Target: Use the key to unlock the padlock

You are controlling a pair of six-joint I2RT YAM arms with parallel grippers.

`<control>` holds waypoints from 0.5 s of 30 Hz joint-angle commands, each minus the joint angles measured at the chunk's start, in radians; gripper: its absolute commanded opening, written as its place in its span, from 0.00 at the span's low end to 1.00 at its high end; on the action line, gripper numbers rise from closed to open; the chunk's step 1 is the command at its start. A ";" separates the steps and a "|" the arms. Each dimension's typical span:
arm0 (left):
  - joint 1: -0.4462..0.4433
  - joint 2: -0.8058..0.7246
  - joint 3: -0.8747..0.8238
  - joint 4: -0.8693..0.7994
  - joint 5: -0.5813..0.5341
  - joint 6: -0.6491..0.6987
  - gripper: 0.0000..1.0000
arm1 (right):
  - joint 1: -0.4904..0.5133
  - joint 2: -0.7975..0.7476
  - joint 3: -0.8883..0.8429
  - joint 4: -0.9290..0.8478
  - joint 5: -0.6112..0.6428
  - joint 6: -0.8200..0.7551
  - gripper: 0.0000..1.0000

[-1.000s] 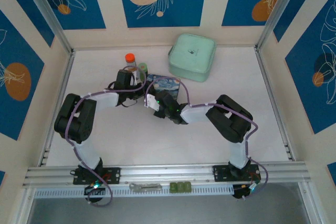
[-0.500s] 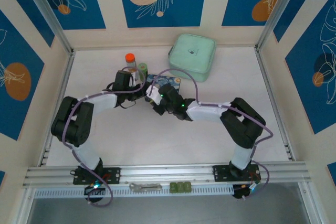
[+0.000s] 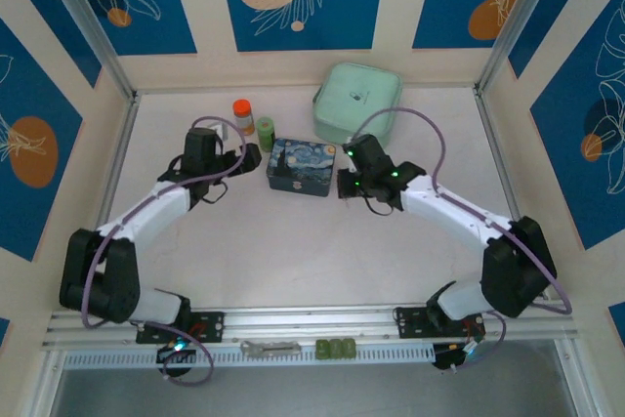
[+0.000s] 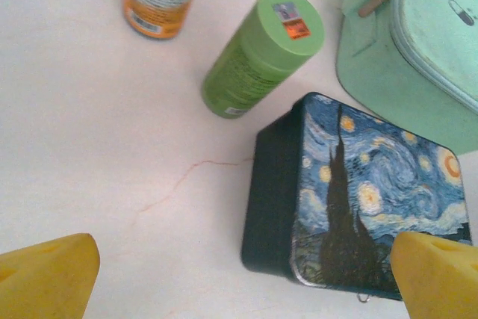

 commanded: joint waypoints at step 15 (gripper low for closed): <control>0.014 -0.205 -0.203 0.058 -0.215 -0.097 0.99 | -0.089 0.141 -0.070 -0.105 0.194 0.128 0.00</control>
